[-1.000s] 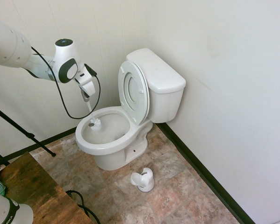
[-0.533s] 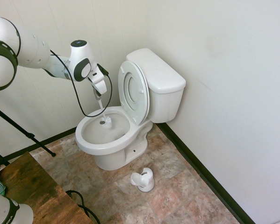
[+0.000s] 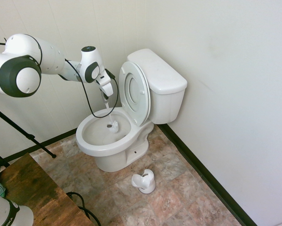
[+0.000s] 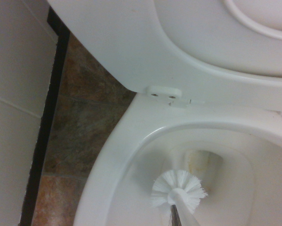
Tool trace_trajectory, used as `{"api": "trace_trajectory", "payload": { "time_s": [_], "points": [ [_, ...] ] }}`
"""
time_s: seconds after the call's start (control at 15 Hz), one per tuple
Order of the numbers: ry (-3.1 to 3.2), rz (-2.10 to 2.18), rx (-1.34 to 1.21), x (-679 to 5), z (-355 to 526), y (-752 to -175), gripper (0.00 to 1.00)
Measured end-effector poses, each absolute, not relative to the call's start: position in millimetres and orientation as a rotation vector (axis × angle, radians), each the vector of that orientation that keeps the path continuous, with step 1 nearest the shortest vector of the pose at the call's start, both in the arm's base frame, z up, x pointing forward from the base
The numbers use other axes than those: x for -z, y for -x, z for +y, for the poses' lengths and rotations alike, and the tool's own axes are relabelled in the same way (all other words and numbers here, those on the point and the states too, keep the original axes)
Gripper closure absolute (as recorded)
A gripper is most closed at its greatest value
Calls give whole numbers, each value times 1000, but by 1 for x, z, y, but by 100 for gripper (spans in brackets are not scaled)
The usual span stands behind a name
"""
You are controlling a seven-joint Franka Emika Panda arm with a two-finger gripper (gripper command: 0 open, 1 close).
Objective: Clean the toilet
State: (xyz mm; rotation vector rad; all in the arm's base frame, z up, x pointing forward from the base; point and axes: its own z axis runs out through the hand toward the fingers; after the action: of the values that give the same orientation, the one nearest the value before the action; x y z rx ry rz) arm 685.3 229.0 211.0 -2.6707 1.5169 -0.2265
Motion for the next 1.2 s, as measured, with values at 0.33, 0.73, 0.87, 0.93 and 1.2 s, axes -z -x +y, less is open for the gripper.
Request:
{"api": "trace_trajectory", "payload": {
  "time_s": [0.33,0.73,0.87,0.93,1.2],
  "points": [
    [2711,1489,210,-202,251,-683,100],
    [2756,1473,156,-194,262,-673,100],
    [2779,1453,130,-191,266,-669,100],
    [2791,1442,120,-190,267,-666,100],
    [2838,1426,67,-185,257,-646,100]
  ]
}}
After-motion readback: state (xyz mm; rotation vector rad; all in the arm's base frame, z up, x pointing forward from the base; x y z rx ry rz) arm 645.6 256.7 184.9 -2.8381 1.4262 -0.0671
